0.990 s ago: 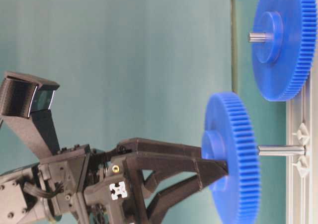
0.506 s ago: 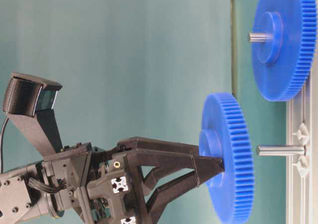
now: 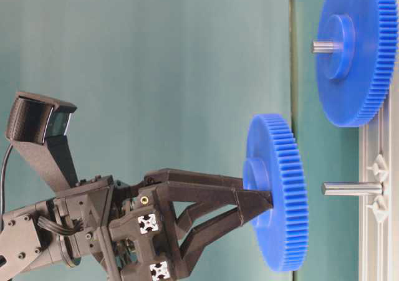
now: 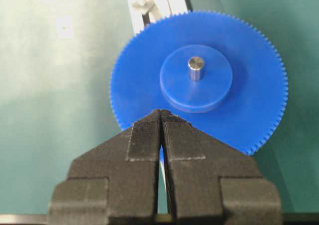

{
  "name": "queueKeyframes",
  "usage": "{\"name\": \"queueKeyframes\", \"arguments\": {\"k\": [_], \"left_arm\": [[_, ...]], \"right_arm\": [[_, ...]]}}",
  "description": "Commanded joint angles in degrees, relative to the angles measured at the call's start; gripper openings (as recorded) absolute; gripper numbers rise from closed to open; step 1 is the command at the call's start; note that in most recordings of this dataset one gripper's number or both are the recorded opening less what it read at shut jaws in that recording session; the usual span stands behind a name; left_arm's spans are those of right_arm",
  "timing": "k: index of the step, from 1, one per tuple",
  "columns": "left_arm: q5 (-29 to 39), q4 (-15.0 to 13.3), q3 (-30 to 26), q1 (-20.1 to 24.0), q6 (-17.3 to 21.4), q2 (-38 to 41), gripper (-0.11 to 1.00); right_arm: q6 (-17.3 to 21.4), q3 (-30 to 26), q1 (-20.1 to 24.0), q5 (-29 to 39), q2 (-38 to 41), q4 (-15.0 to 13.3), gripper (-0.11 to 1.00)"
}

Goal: Insert the small gear onto the shaft.
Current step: 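Lift the small gear upright and carry it to the left shaft, then align the gear's bore with the left shaft beside the large gear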

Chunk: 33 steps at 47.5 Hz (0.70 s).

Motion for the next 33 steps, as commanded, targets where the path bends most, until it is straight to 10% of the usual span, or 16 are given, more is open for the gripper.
{"name": "queueKeyframes", "arguments": {"k": [1,33], "left_arm": [[-0.3,0.4,-1.7,0.9,0.2,-1.9,0.69],[-1.1,0.4,-0.7,3.2,1.8,-0.4,0.69]], "right_arm": [[0.5,-0.5,0.1,-0.5,-0.2,-0.1,0.04],[0.5,-0.6,0.1,-0.5,-0.2,-0.1,0.04]]}}
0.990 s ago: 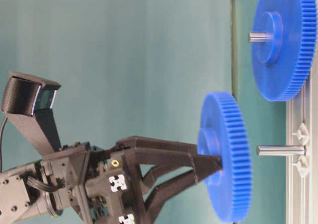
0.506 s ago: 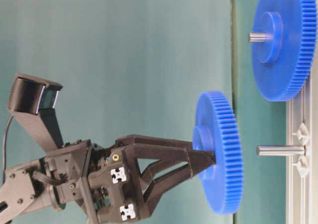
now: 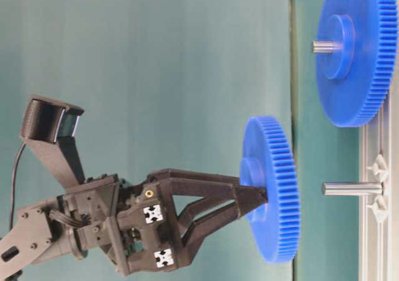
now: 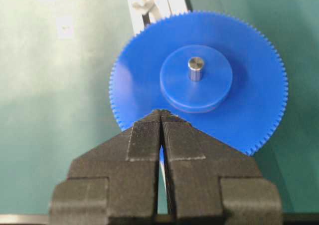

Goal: Insert the small gear onto the shaft.
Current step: 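Align the gear's bore with the left shaft beside the large gear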

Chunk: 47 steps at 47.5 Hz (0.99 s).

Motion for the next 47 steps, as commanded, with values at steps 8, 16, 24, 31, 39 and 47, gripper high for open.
{"name": "queueKeyframes", "arguments": {"k": [8,16,24,31,39,47], "left_arm": [[-2.1,0.2,-0.4,0.1,0.0,-0.5,0.69],[-2.8,0.2,0.4,0.2,0.0,-0.2,0.69],[-3.0,0.2,0.9,0.2,0.0,0.5,0.69],[-4.0,0.2,1.2,0.2,0.0,1.4,0.69],[-4.7,0.2,2.0,0.2,0.0,2.5,0.69],[-4.8,0.2,2.5,0.4,0.0,3.0,0.69]], "right_arm": [[0.6,-0.6,0.1,-0.5,-0.2,-0.1,0.04],[0.6,-0.6,0.1,-0.5,-0.2,-0.1,0.04],[0.6,-0.5,0.1,-0.5,-0.2,-0.1,0.04],[0.6,-0.6,0.1,-0.5,-0.2,-0.1,0.04],[0.6,-0.6,0.1,-0.5,-0.2,-0.1,0.04],[0.6,-0.5,0.1,-0.5,-0.2,-0.1,0.04]]}}
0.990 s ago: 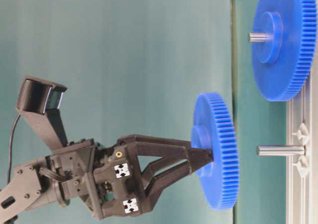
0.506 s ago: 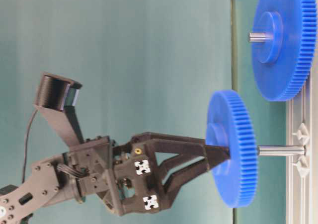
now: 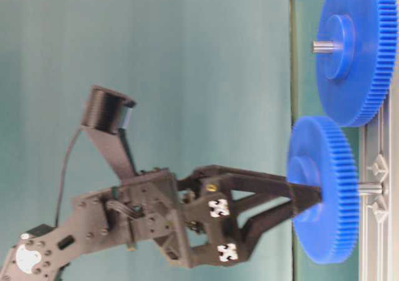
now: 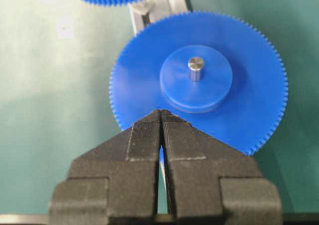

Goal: Insert the small gear onto the shaft.
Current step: 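Align the gear's bore with the left shaft beside the large gear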

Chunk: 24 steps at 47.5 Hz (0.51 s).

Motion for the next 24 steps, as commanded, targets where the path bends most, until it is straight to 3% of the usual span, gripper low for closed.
{"name": "queueKeyframes", "arguments": {"k": [1,24], "left_arm": [[-0.4,0.2,-0.4,0.3,0.0,-1.1,0.69],[-0.5,0.2,0.1,2.5,0.9,-1.3,0.69]], "right_arm": [[0.5,-0.5,0.1,-0.4,-0.2,-0.1,0.04],[0.5,-0.6,0.0,-0.4,-0.2,-0.1,0.04]]}}
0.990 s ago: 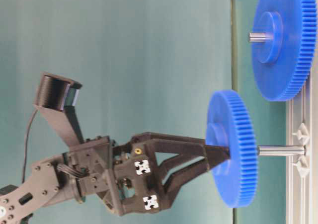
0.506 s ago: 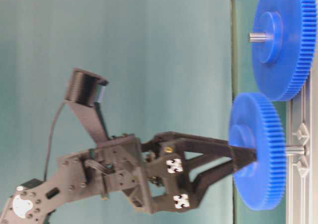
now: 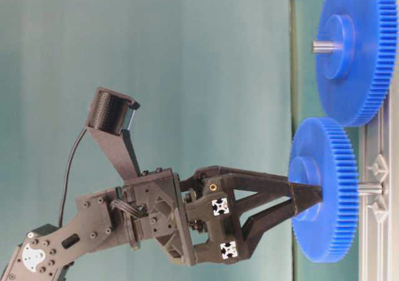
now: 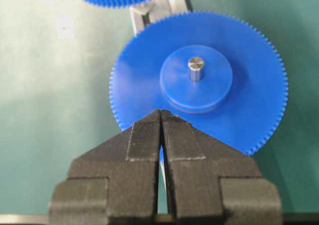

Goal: Insert the small gear onto the shaft.
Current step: 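Align the gear's bore with the left shaft beside the large gear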

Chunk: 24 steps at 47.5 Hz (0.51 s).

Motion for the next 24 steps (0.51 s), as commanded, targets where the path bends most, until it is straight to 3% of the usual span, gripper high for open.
{"name": "queueKeyframes", "arguments": {"k": [1,24], "left_arm": [[-0.2,0.2,-0.3,1.2,0.4,-1.3,0.69],[-0.4,0.2,-0.3,1.8,1.1,-1.0,0.69]], "right_arm": [[0.5,-0.5,0.2,-0.4,-0.2,-0.1,0.04],[0.6,-0.5,0.1,-0.4,-0.1,-0.1,0.04]]}}
